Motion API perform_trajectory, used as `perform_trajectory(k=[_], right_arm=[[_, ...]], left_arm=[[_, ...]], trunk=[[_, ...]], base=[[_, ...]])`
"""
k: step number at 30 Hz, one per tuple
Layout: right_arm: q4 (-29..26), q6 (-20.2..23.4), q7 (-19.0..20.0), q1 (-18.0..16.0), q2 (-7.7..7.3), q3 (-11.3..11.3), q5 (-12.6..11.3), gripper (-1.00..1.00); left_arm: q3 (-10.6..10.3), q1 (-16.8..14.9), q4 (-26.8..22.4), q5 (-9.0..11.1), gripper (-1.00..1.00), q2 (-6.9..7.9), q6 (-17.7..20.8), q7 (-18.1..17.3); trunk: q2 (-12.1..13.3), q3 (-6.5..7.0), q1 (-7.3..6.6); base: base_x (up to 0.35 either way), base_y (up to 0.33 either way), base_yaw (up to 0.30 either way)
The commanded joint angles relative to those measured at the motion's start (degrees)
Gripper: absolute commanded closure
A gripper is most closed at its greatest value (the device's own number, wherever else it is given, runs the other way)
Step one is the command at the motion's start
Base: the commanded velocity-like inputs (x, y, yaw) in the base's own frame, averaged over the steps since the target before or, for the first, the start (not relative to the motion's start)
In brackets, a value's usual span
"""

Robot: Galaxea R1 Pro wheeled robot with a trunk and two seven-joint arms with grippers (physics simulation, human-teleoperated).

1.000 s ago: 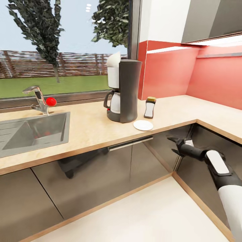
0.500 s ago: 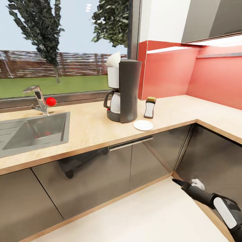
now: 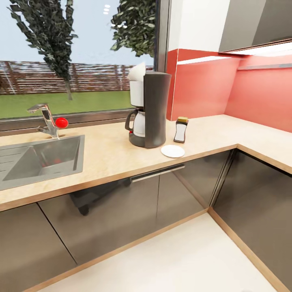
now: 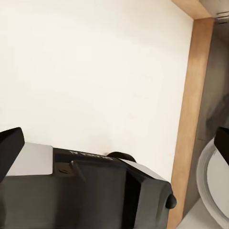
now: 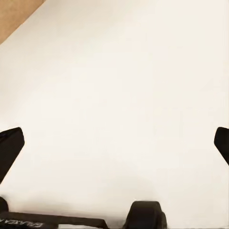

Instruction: Set up a coffee station on the kitchen countertop: keep the coffee maker on the countertop, move the bottle of coffee from the kitchen shelf to the counter next to the coffee maker, place a paper coffee filter on top of the coffee maker, put the saucer next to the coffee maker with the coffee cup on the saucer, and place the electric kettle next to the coffee maker.

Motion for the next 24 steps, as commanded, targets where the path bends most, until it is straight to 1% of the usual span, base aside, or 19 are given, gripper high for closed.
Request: perform_trajectory(k=[1, 2, 5, 7, 10, 15, 17, 18, 19, 24], right_arm=[[0.9, -0.4, 0.3, 0.0, 0.24, -0.3, 0.4, -1.00], [3.3, -1.7, 0.1, 0.0, 1.47, -0.3, 2.1, -1.00], [4.1, -2.1, 0.0, 0.0, 2.10, -0.4, 2.6, -1.00], [4.3, -2.2, 0.0, 0.0, 2.25, -0.4, 2.7, -1.00], [4.5, -2.2, -2.0, 0.0, 2.36, -0.4, 2.8, -1.00], [6.4, -2.2, -7.2, 0.0, 2.75, -0.4, 2.8, -1.00], [9.8, -2.2, -12.7, 0.0, 3.25, -0.4, 2.7, -1.00], [10.4, -2.2, -13.9, 0.1, 3.38, -0.4, 2.7, -1.00], [11.4, -2.2, -16.4, 0.1, 3.64, -0.4, 2.7, -1.00], [12.3, -2.2, -18.6, 0.2, 4.01, -0.4, 2.6, -1.00]], left_arm=[[-0.5, 0.0, 0.0, 0.5, -1.00, 0.01, 0.1, 0.1], [-0.4, 0.0, 0.0, 0.6, -1.00, 0.01, 0.1, 1.1], [-0.4, 0.0, 0.0, 0.6, -1.00, 0.00, 0.1, 1.5], [-0.4, 0.0, 0.0, 0.6, -1.00, 0.00, 0.0, 1.6], [-0.4, 0.0, 0.0, 0.6, -1.00, 0.00, 0.0, 1.6], [-0.4, 0.0, 0.0, 0.6, -1.00, 0.00, 0.0, 1.7], [-0.5, 0.0, 0.0, 0.5, -1.00, -0.02, 0.0, 1.7], [-0.5, 0.0, 0.0, 0.5, -1.00, -0.04, 0.0, 1.7], [-0.5, 0.0, 0.0, 0.5, -1.00, -0.19, 0.0, 1.7], [-0.5, 0.0, 0.0, 0.6, -1.00, -0.46, 0.0, 1.7]], trunk=[[0.0, -0.05, -0.01], [0.0, -0.05, -0.01], [0.0, -0.05, -0.01], [0.0, -0.05, -0.01], [0.0, -0.05, -0.01], [0.0, -0.05, -0.01], [0.0, -0.05, -0.01], [0.0, -0.05, -0.01], [0.0, -0.05, -0.01], [0.0, -0.05, -0.01]], base=[[0.000, 0.000, 0.000], [0.000, 0.000, 0.000], [0.000, 0.000, 0.000], [0.000, 0.000, 0.000], [0.000, 0.000, 0.000], [0.000, 0.000, 0.000], [0.000, 0.000, 0.000], [0.000, 0.000, 0.000], [0.000, 0.000, 0.000], [0.000, 0.000, 0.000]])
